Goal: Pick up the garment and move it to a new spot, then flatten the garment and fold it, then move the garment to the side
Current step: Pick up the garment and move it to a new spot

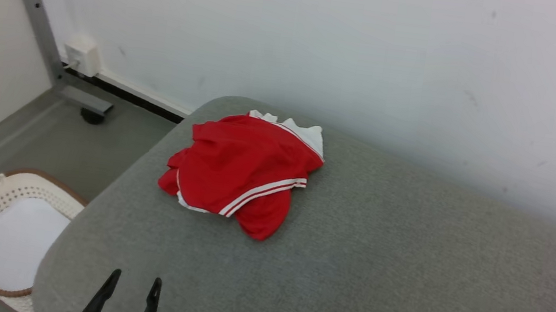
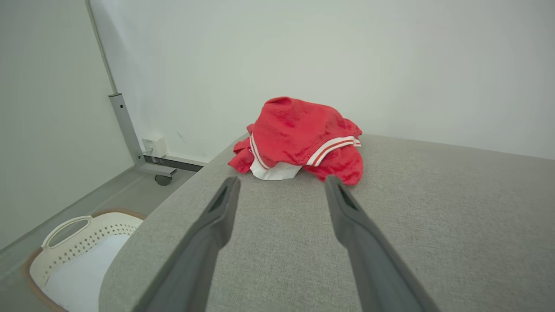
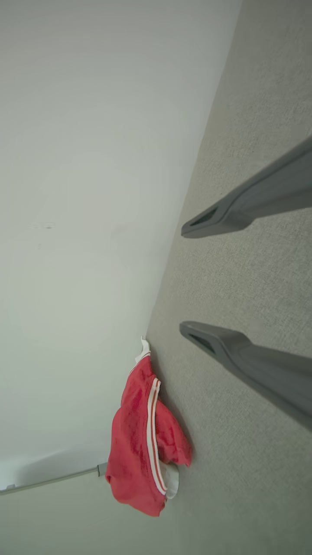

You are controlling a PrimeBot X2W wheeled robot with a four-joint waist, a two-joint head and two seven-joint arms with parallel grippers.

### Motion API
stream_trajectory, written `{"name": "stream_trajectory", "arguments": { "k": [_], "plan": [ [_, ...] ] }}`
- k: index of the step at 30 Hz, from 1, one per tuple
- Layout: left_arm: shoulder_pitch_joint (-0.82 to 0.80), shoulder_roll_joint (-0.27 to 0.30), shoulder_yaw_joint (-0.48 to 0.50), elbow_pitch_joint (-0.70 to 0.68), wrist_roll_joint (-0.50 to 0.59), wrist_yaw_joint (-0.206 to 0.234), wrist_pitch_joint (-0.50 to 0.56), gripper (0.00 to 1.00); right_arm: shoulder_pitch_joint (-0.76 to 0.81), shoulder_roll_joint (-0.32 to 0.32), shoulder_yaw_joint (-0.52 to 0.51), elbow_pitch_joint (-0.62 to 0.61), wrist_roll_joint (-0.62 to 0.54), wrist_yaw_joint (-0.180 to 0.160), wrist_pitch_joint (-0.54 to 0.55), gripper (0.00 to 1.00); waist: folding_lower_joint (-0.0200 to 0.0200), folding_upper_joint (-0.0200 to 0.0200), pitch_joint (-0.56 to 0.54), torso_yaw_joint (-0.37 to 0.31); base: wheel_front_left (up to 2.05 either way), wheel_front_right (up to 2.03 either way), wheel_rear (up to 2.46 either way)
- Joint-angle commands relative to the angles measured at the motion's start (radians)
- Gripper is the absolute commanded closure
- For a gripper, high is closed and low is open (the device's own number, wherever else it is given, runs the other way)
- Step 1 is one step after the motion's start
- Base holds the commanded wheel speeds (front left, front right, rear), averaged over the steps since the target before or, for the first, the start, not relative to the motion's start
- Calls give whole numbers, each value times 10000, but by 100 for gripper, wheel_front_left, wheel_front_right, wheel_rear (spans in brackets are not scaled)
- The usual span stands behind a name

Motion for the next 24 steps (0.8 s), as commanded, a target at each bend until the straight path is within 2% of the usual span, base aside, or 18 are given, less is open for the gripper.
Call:
{"name": "stream_trajectory", "arguments": {
  "k": [1, 5, 9, 15, 20, 24],
  "plan": [
    [128, 70, 34, -9, 44, -6, -7, 0, 41, -11, 18, 33, 51, 4, 3, 0, 0, 0, -75, 497, 0, 0, 0],
    [193, 114, 98, -23, 20, -11, -7, 0, 3, -12, 113, 76, 136, 4, 3, 0, 0, 0, -63, 809, 0, 0, 0],
    [179, 163, 191, -46, -64, -39, -7, 0, -61, -13, 246, 76, 134, 4, 3, 0, 0, 0, 25, 841, 0, 0, 0],
    [-309, 252, 238, -95, -142, -170, -7, 0, -255, -14, 322, 31, -17, 4, 3, 0, 0, 0, 465, 482, 0, 0, 0],
    [-1382, 425, 361, 29, -445, -417, -7, 0, -641, -129, 253, -134, -370, 4, 3, 0, 0, 0, 1423, 31, 0, 0, 0],
    [-2649, 895, 356, 661, -825, -614, -6, 0, -931, -358, 220, -251, -477, 4, 3, 0, 0, 0, 2163, -256, 0, 0, 0]
  ]
}}
